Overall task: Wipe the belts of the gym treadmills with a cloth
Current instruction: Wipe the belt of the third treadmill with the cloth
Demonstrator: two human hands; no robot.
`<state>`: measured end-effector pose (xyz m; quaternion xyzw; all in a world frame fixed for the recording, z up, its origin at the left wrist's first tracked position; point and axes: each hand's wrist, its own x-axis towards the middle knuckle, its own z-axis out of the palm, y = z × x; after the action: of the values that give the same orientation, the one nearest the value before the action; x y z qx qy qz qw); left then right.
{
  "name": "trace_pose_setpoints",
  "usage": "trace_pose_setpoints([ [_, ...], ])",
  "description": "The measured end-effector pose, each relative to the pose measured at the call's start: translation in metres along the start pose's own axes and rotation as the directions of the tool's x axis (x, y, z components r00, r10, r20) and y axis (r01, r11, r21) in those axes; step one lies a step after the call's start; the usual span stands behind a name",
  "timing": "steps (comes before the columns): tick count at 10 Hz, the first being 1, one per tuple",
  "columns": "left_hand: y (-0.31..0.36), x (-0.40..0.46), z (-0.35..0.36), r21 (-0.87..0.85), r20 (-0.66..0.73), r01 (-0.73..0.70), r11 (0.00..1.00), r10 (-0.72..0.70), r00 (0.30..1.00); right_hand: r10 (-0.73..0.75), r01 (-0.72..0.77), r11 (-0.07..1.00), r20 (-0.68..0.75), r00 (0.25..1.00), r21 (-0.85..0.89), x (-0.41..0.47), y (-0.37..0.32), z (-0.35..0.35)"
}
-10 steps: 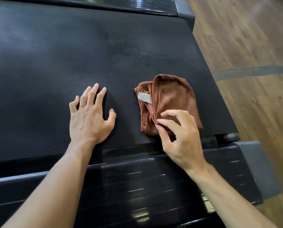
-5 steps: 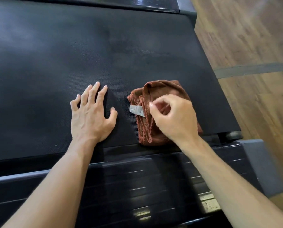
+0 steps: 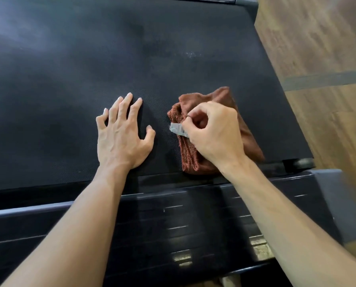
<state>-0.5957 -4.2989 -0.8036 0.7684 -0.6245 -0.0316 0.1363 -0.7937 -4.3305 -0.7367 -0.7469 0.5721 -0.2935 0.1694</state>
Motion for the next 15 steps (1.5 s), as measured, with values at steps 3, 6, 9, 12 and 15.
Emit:
trace_pose_setpoints([
  [3, 0.000, 0.000, 0.000, -0.014, -0.015, -0.002, 1.000, 0.002, 1.000, 0.041, -0.040, 0.996, -0.003, 0.999, 0.083, 0.007, 0.016, -0.019],
  [6, 0.000, 0.000, 0.000, -0.014, -0.020, -0.005, 1.000, 0.005, 1.000, 0.211, -0.150, 0.948, 0.203, 0.956, -0.281, 0.072, -0.002, -0.004],
  [9, 0.001, 0.000, 0.000, -0.012, -0.017, -0.004, 1.000, 0.004, 1.000, 0.208, -0.137, 0.970, 0.390, 0.897, -0.203, 0.080, -0.018, -0.005],
  [12, -0.001, 0.002, 0.001, -0.010, -0.025, -0.001, 1.000, 0.001, 1.000, 0.473, -0.255, 0.824, 0.365, 0.802, -0.506, -0.043, -0.029, -0.042],
  [15, -0.001, 0.001, 0.001, -0.019, -0.031, -0.005, 1.000, 0.004, 1.000, 0.380, -0.233, 0.886, 0.342, 0.859, -0.401, -0.057, -0.034, -0.046],
])
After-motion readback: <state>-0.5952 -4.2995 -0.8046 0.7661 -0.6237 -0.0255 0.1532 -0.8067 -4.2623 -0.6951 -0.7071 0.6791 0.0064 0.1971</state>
